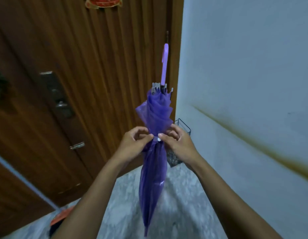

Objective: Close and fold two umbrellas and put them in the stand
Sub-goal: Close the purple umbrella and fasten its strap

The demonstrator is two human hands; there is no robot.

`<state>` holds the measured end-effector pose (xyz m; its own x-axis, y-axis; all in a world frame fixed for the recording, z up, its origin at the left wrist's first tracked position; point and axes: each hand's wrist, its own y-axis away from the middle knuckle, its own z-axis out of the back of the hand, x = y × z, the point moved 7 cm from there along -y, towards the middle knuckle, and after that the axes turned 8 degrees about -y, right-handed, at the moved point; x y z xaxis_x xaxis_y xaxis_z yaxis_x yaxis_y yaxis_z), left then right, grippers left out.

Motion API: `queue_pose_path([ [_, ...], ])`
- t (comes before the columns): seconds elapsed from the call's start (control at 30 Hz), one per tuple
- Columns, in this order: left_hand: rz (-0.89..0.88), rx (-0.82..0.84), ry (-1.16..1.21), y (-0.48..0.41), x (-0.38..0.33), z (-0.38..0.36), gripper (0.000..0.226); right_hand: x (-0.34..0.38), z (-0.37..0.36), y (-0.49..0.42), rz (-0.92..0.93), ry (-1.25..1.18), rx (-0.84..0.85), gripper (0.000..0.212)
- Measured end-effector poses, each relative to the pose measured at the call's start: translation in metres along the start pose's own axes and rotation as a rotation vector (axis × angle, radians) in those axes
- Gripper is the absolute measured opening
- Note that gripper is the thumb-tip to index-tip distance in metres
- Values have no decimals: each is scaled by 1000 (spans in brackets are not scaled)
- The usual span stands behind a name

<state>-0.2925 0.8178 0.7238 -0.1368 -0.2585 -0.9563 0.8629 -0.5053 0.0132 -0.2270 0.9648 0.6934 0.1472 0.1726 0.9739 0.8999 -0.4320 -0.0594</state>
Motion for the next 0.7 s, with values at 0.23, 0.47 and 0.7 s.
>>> queue_pose_path([
  [0.23, 24, 125, 14, -122, -7, -67, 21, -8, 74, -96, 46, 54, -119, 44],
  [0.47, 5, 189, 75, -288, 1, -95, 34, -18, 116, -237, 71, 139, -232, 36],
  [0.7, -39, 197, 59, -439, 4, -142, 30, -28, 164, -364, 103, 189, -375, 38],
])
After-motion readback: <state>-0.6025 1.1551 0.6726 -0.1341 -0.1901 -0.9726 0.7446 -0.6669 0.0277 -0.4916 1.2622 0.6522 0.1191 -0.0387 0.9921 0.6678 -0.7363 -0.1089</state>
